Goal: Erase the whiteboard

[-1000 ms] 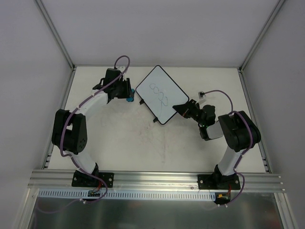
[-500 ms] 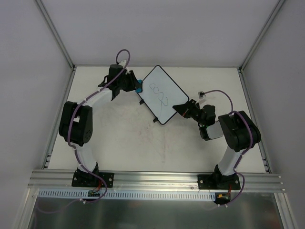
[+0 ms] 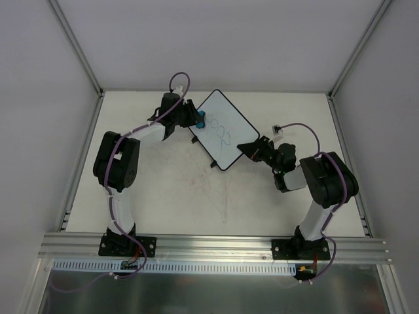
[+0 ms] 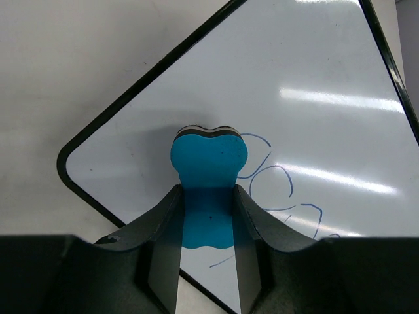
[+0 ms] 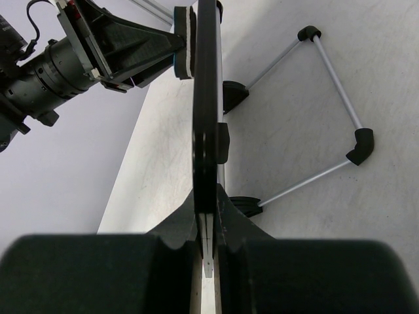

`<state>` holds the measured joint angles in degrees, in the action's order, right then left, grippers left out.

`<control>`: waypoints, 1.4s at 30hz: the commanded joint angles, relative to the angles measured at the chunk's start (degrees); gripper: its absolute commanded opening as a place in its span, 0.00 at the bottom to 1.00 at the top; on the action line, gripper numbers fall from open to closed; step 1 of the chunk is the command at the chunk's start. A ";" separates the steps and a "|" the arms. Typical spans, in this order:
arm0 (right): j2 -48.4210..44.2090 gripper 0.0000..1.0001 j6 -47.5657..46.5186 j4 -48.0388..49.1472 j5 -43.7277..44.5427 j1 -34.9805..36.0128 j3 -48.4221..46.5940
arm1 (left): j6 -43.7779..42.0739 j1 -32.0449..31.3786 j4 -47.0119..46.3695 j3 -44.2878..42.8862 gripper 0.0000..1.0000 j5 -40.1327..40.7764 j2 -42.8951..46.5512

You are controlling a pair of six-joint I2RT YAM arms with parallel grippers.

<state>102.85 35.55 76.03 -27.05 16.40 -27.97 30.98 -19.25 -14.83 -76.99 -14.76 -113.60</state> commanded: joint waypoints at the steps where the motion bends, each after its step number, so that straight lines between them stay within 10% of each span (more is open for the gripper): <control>1: 0.25 0.00 -0.22 6.32 -1.25 0.30 -1.57 | -0.04 -1.67 -3.89 -2.72 0.03 3.33 -0.56; 42: 0.34 0.00 -0.57 6.24 -1.25 1.09 -1.83 | -10.49 -10.37 3.57 -11.60 0.04 -3.78 -6.72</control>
<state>102.85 35.35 75.92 -26.61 16.60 -28.03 23.07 -25.54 -13.34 -89.14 -13.41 -120.62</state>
